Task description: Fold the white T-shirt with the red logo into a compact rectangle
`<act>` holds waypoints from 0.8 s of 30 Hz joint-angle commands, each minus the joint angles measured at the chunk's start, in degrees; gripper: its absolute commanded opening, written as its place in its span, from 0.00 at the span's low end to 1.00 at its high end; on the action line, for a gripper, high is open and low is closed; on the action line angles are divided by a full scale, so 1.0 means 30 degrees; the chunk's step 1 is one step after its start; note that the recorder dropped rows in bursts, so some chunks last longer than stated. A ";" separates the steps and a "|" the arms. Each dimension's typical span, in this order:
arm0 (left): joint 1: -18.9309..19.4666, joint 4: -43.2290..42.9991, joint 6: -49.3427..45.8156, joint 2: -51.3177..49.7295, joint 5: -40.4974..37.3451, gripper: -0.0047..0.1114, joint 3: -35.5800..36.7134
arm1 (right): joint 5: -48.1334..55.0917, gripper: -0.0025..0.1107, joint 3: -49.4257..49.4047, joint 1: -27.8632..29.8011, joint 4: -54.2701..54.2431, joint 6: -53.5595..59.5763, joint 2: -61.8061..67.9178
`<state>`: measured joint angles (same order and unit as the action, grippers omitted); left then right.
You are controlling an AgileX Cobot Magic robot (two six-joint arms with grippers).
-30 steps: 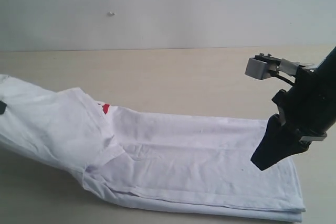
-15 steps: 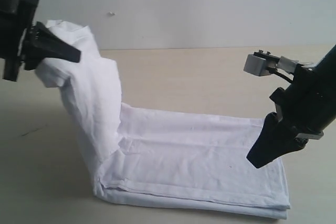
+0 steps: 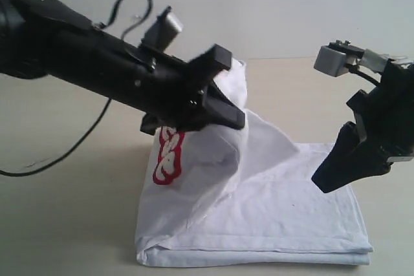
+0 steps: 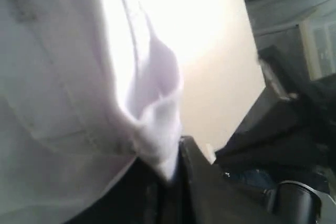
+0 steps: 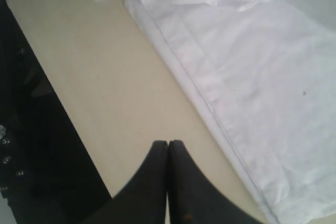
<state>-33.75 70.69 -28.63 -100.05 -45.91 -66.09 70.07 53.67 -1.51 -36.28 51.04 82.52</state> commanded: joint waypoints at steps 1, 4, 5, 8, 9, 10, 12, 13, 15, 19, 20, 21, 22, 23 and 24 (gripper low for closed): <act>-0.1384 0.1246 -0.0021 -0.1915 0.1219 0.04 -0.0050 | -0.0221 0.02 -0.0037 0.0039 0.0086 -0.0067 -0.0716; -0.2115 0.3350 -0.0926 -0.2963 0.1343 0.05 -0.0050 | -0.0352 0.02 -0.0037 0.0039 0.0086 -0.0112 -0.0706; -0.2325 0.4290 -0.1799 -0.3241 0.1268 0.08 -0.0050 | -0.0352 0.02 -0.0037 0.0039 0.0086 -0.0112 -0.0706; -0.2730 0.7179 -0.4563 -0.3848 0.0602 0.24 -0.0050 | -0.0352 0.02 -0.0037 0.0039 0.0086 -0.0112 -0.0706; -0.2776 0.8059 -0.5448 -0.3996 0.0308 0.31 -0.0050 | -0.0409 0.02 -0.0037 0.0039 0.0086 -0.0112 -0.0706; -0.2776 0.8977 -0.6342 -0.4087 -0.0063 0.41 -0.0050 | -0.0456 0.02 -0.0037 0.0039 0.0086 -0.0112 -0.0706; -0.2776 0.9752 -0.7351 -0.4164 -0.0445 0.62 -0.0050 | -0.0493 0.02 -0.0037 0.0039 0.0086 -0.0112 -0.0706; -0.2776 0.9752 -0.7713 -0.4164 -0.0653 0.71 -0.0050 | -0.0493 0.02 -0.0037 0.0039 0.0086 -0.0112 -0.0706; -0.2689 0.9752 -0.7894 -0.4164 -0.1011 0.80 -0.0289 | -0.0538 0.02 -0.0037 0.0039 0.0086 -0.0112 -0.0706; -0.2043 0.9140 -0.7894 -0.4164 -0.2274 0.79 -0.0941 | -0.0659 0.02 -0.0037 0.0039 0.0271 -0.0433 -0.0706; -0.1832 0.8776 -0.7894 -0.4164 -0.2620 0.79 -0.1099 | -0.0693 0.02 -0.0037 0.0039 0.0448 -0.0595 -0.0706; -0.1530 0.8105 -0.7894 -0.4164 -0.3024 0.78 -0.1306 | -0.0693 0.02 -0.0037 0.0039 0.0725 -0.0829 -0.0706; -0.1187 0.7309 -0.7894 -0.4164 -0.3461 0.77 -0.1475 | -0.0732 0.02 -0.0037 0.0039 0.1101 -0.1086 -0.0706; -0.0906 0.6396 -0.7717 -0.4164 -0.3883 0.75 -0.1567 | -0.0732 0.02 -0.0037 0.0039 0.1424 -0.1322 -0.0706; -0.0581 0.5472 -0.7585 -0.4164 -0.4339 0.72 -0.1620 | -0.0788 0.02 -0.0037 0.0039 0.1822 -0.1605 -0.0706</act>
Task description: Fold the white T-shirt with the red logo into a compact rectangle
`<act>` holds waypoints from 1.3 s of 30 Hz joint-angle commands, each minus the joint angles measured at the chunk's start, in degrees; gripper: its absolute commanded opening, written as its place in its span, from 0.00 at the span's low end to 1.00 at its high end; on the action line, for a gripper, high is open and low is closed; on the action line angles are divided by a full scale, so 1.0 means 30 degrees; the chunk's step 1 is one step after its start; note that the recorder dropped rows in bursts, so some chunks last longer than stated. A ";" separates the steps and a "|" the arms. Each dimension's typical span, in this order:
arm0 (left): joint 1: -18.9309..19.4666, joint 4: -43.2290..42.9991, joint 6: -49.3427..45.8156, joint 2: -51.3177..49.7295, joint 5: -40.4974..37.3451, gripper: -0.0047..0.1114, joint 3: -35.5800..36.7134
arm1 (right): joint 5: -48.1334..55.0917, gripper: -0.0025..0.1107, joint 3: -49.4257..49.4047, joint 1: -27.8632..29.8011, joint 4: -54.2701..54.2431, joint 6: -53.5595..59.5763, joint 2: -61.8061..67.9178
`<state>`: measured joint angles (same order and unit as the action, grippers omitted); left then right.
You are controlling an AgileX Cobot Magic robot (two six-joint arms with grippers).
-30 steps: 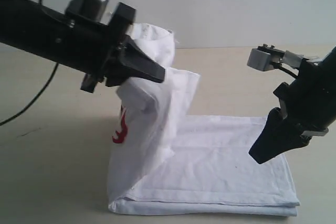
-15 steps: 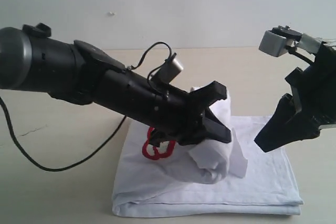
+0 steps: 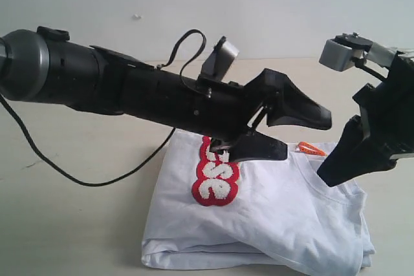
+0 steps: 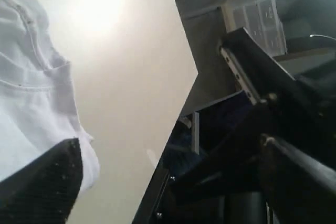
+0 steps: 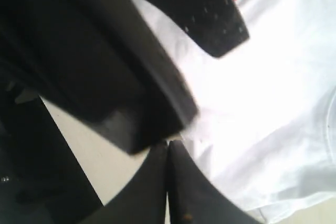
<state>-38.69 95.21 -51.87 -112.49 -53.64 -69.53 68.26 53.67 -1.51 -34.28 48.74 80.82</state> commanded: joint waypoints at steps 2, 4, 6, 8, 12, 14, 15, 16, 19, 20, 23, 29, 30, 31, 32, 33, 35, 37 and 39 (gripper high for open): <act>0.1592 -0.4587 0.0736 -0.0017 -0.2322 0.63 -0.0475 | -0.0318 0.02 -0.0037 0.0039 0.1756 -0.1378 -0.0141; 0.2002 -0.7430 0.1744 -0.0017 -0.2366 0.49 -0.0475 | -0.0309 0.02 -0.0037 0.0039 0.1948 -0.1436 0.0005; 0.2059 -0.9970 0.2612 -0.0017 -0.2366 0.35 -0.0475 | -0.0250 0.02 -0.0037 0.0039 0.1912 -0.1472 0.0433; 0.2020 -1.1884 0.3108 -0.0069 -0.2266 0.21 -0.0436 | 0.0149 0.02 -0.0037 0.0039 0.1501 -0.1472 0.1057; 0.1972 -1.2556 0.3237 -0.0489 -0.1898 0.17 -0.0312 | -0.0011 0.02 -0.0037 0.0039 -0.0037 -0.1280 0.2445; 0.1972 -1.2556 0.3237 -0.0896 -0.1816 0.24 -0.0312 | -0.0727 0.02 -0.0037 0.0039 -0.0079 -0.1280 0.3308; 0.1972 -1.2556 0.3237 -0.1098 -0.1720 0.27 -0.0312 | -0.1207 0.02 -0.0037 0.0039 0.0007 -0.1280 0.3747; 0.1972 -1.2491 0.3237 -0.1687 -0.1582 0.36 -0.0312 | -0.2225 0.02 -0.0037 0.0039 0.0505 -0.1396 0.4644; 0.1972 -1.2131 0.3237 -0.2477 -0.1581 0.46 -0.0312 | -0.3665 0.02 -0.0037 0.0039 0.1330 -0.2031 0.5940; 0.1972 -1.2090 0.3064 -0.2662 -0.1581 0.47 -0.0312 | -0.4038 0.02 -0.0037 0.0039 0.1626 -0.2289 0.6313; 0.1972 -1.2737 0.2972 -0.3743 -0.1830 0.47 -0.0312 | -0.6837 0.02 -0.0037 0.0039 0.3481 -0.4668 0.8427; 0.1972 -1.4338 0.3287 -0.4627 -0.2541 0.47 -0.0312 | -1.0585 0.02 -0.0037 0.0039 0.4514 -0.6809 0.9193; 0.1972 -1.4612 0.3374 -0.4757 -0.2541 0.47 -0.0312 | -1.1092 0.02 -0.0037 0.0039 0.4514 -0.6985 0.9236; 0.2022 -1.4846 0.3470 -0.4938 -0.2541 0.47 -0.0312 | -1.1468 0.02 -0.0037 0.0039 0.4514 -0.6985 0.9359; 0.2089 -1.5026 0.3546 -0.4938 -0.2616 0.47 -0.0312 | -1.1551 0.02 -0.0037 0.0039 0.4514 -0.6985 0.9353; 0.2248 -1.5244 0.3546 -0.4938 -0.2709 0.47 -0.0312 | -1.1599 0.02 -0.0037 0.0039 0.4514 -0.6985 0.9317; 0.2544 -1.5253 0.3659 -0.4938 -0.3022 0.47 -0.0312 | -1.1599 0.02 -0.0037 0.0039 0.4514 -0.6985 0.9281; 0.3344 -1.5849 0.4303 -0.4938 -0.3826 0.47 -0.0312 | -1.1347 0.02 0.0032 0.0039 0.4427 -0.6985 0.9290; 0.3975 -1.6109 0.4440 -0.4938 -0.4473 0.47 -0.0312 | -1.1000 0.02 0.0032 0.0039 0.4427 -0.6950 0.9290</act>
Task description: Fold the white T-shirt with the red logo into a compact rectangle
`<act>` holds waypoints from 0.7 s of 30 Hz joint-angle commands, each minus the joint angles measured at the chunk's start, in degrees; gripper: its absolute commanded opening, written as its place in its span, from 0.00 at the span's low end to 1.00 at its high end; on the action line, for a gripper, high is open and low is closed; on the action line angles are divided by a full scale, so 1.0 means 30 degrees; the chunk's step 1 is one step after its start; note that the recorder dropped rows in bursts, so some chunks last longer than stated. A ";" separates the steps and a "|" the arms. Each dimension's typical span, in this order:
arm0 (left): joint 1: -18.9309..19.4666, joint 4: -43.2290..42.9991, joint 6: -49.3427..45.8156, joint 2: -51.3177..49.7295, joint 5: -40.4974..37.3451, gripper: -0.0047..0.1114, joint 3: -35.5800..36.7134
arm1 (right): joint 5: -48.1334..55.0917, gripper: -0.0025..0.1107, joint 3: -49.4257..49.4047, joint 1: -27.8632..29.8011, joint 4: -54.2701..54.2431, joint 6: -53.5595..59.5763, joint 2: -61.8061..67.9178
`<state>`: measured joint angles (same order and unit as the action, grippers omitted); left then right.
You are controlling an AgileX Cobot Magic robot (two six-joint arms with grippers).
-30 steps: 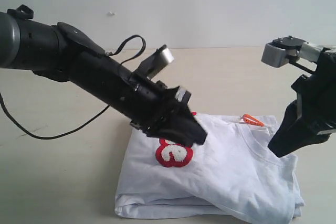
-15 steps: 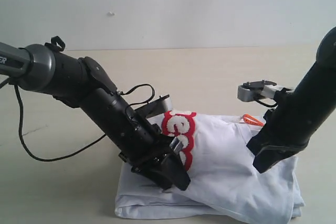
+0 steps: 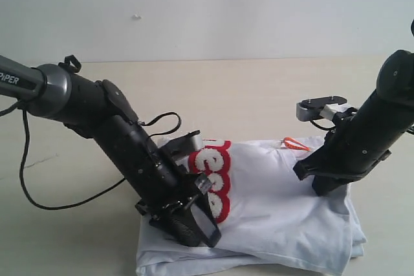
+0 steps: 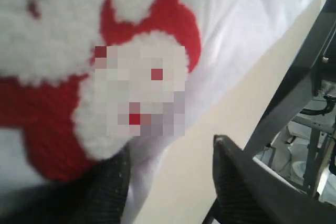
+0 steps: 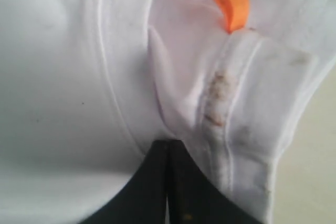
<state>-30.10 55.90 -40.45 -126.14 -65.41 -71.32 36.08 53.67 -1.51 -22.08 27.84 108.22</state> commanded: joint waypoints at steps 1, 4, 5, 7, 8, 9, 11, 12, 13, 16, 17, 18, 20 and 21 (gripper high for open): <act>0.1483 -0.3006 0.0633 -0.0384 -0.0862 0.47 0.0285 | -0.0094 0.02 0.0032 0.0039 0.0360 0.0018 0.0157; 0.2381 -0.2626 0.0633 -0.0384 -0.1517 0.47 0.0285 | 0.0274 0.02 0.0032 0.0039 0.0360 0.0018 0.0140; 0.2649 -0.2445 0.0633 -0.0346 -0.1517 0.47 0.0285 | 0.0313 0.02 0.0032 0.0039 0.0312 0.0018 0.0107; 0.3162 -0.2117 0.0633 -0.0189 -0.1517 0.47 0.0285 | 0.0352 0.02 0.0032 0.0039 -0.0088 0.0203 -0.0158; 0.3250 -0.1976 0.0633 -0.0105 -0.1517 0.47 0.0251 | 0.0352 0.02 0.0032 0.0039 -0.0137 0.0352 -0.0322; 0.3395 -0.1836 0.0633 -0.0054 -0.1517 0.47 0.0251 | 0.0418 0.02 0.0032 0.0039 -0.0291 0.0422 -0.0580; 0.3395 -0.1976 0.0633 0.0045 -0.1517 0.47 0.0251 | 0.0559 0.02 0.0032 0.0039 -0.0504 0.0533 -0.0953; 0.3395 -0.2004 0.0633 0.0045 -0.1517 0.47 0.0251 | 0.0648 0.02 0.0032 0.0039 -0.0621 0.0533 -0.1073; 0.3395 -0.2019 0.0594 0.0045 -0.1517 0.47 0.0251 | 0.0747 0.02 0.0032 0.0039 -0.0621 0.0667 -0.1293; 0.3504 -0.2334 0.0594 0.0045 -0.1517 0.47 0.0251 | 0.1055 0.02 0.0032 0.0039 -0.0621 0.0865 -0.1855; 0.3724 -0.2334 0.0594 0.0045 -0.1517 0.47 0.0251 | 0.1085 0.02 0.0032 0.0039 -0.0621 0.0865 -0.2039; 0.4122 -0.2334 0.0594 0.0045 -0.1517 0.47 0.0251 | 0.1139 0.02 0.0032 0.0039 -0.0621 0.0865 -0.2200; 0.5192 -0.2373 0.0594 0.0045 -0.1517 0.47 0.0251 | 0.1779 0.02 0.0429 0.0039 -0.0621 0.0949 -0.2372; 0.5580 -0.2373 0.0594 0.0045 -0.1517 0.47 0.0251 | 0.2099 0.02 0.0602 0.0039 -0.0621 0.0949 -0.2372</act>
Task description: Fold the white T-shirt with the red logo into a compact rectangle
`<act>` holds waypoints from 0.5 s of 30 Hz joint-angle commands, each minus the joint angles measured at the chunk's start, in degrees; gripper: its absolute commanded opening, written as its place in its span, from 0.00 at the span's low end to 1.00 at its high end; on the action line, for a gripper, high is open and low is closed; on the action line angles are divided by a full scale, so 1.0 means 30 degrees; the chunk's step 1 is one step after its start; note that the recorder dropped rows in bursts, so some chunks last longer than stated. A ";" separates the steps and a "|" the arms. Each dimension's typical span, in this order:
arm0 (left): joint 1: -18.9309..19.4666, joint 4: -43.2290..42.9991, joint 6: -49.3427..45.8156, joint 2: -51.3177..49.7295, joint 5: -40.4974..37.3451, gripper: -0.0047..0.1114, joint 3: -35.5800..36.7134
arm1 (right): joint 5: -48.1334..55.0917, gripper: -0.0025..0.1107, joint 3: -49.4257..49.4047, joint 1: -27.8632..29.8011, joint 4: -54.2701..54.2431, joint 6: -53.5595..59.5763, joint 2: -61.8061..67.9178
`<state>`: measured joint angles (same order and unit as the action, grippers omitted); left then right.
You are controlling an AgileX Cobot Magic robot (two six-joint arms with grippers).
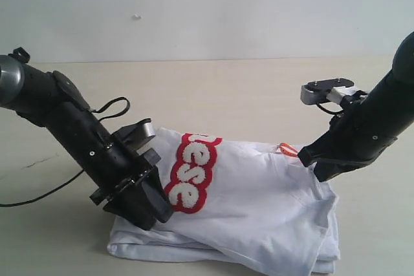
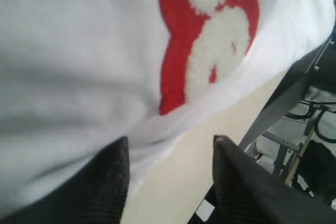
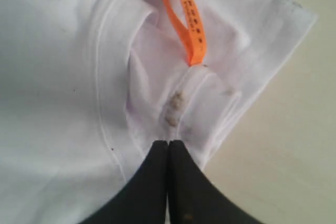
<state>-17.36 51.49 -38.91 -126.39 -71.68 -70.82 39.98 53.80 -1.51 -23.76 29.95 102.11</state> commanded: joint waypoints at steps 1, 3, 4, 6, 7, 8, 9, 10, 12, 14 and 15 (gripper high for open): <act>0.2053 -0.0860 0.0083 0.0128 0.0571 0.47 0.0084 | 0.1118 0.02 0.0839 0.0039 -0.0061 0.0245 -0.0406; 0.2754 -0.0702 0.0083 0.0128 0.0571 0.47 0.0084 | 0.1122 0.02 0.0973 0.0039 -0.0218 0.0257 -0.0456; 0.3045 -0.0486 0.0083 0.0128 0.0571 0.47 0.0084 | 0.1169 0.02 0.1074 0.0039 -0.0367 0.0298 -0.0456; 0.3650 0.0245 -0.0003 0.0128 0.0571 0.47 0.0084 | 0.1200 0.02 0.1068 0.0039 -0.0728 0.0597 -0.0456; 0.3799 0.0358 -0.0003 0.0128 0.0571 0.47 0.0084 | 0.1282 0.02 0.1068 0.0039 -0.0761 0.0597 -0.0456; 0.3877 0.0484 -0.0003 0.0128 0.0571 0.47 0.0084 | 0.1374 0.02 0.1068 0.0039 -0.0874 0.0641 -0.0456; 0.3911 0.0462 -0.0003 0.0128 0.0571 0.47 0.0084 | 0.1591 0.02 0.1068 0.0039 -0.1036 0.0808 -0.0456; 0.3911 0.0462 -0.0003 0.0128 0.0571 0.47 0.0084 | 0.2173 0.02 0.1068 0.0039 -0.1764 0.1950 -0.0456; 0.3825 0.0540 -0.0003 0.0128 0.0571 0.47 0.0084 | 0.2847 0.02 0.1068 0.0039 -0.3124 0.3317 -0.0419; 0.3807 0.0629 -0.0003 0.0128 0.0571 0.47 0.0084 | 0.3678 0.02 0.1068 -0.0195 -0.4554 0.4765 -0.0419; 0.3807 0.0629 -0.0003 0.0128 0.0571 0.47 0.0084 | 0.4253 0.02 0.1068 -0.0430 -0.4842 0.5349 -0.0392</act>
<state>-5.88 52.90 -38.91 -126.39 -71.26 -70.82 49.23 56.61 -1.64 -33.92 40.26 101.28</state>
